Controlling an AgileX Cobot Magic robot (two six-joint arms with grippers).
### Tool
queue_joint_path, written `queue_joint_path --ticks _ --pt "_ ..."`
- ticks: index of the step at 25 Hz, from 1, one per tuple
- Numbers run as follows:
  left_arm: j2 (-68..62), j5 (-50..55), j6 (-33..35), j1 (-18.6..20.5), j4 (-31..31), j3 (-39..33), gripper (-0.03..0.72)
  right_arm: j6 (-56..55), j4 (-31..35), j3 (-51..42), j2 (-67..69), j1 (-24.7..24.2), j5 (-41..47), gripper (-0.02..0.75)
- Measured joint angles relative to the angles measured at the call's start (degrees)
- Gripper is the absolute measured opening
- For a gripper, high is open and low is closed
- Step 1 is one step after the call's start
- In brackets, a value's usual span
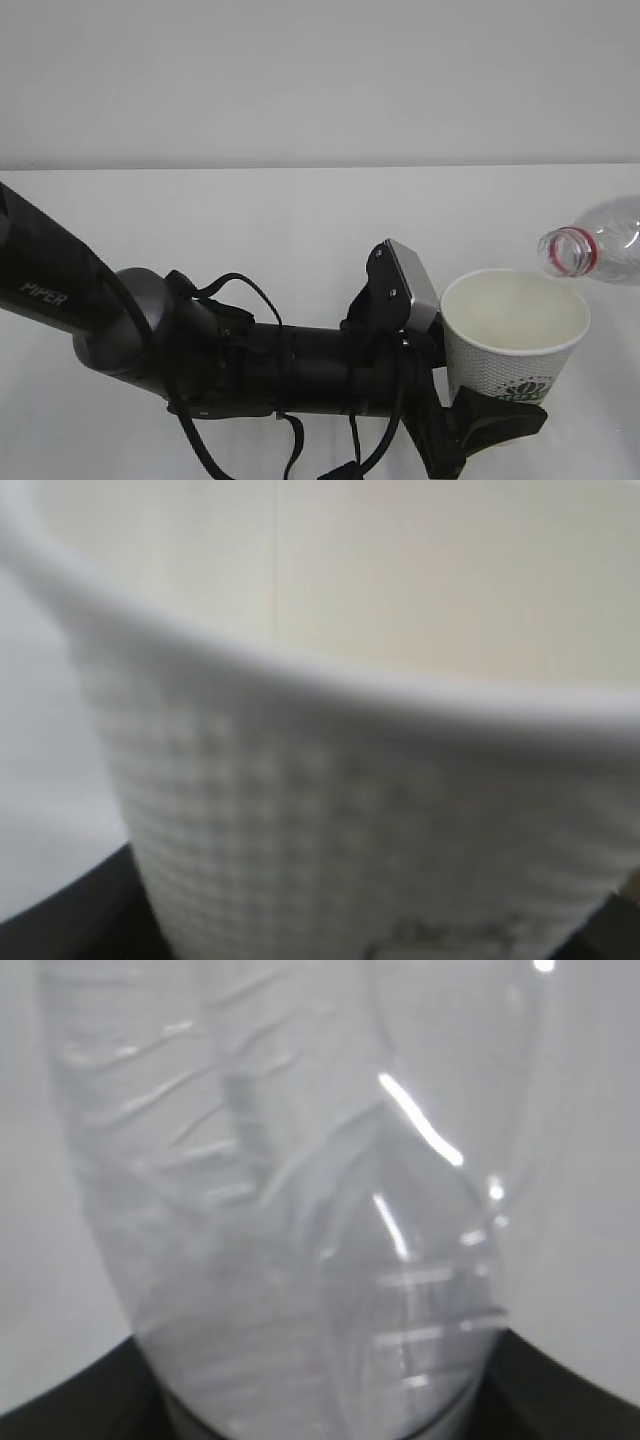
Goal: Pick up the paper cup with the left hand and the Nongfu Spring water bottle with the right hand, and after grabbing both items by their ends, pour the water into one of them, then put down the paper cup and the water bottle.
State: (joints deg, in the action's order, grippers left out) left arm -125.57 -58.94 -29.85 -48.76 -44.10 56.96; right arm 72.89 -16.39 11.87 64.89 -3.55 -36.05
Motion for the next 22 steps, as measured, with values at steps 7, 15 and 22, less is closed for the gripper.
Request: queue_joint_path --ticks 7,15,22 --pt "0.0 0.0 0.0 0.0 0.0 0.0 0.543 1.3 0.2 0.1 0.0 0.0 0.0 0.430" --pt "0.0 0.0 0.0 0.0 0.0 0.0 0.543 1.6 0.2 0.4 0.0 0.0 -1.9 0.430" --pt "0.0 0.0 0.0 0.0 0.0 0.0 0.543 1.9 0.2 0.4 0.0 0.0 -3.1 0.430"
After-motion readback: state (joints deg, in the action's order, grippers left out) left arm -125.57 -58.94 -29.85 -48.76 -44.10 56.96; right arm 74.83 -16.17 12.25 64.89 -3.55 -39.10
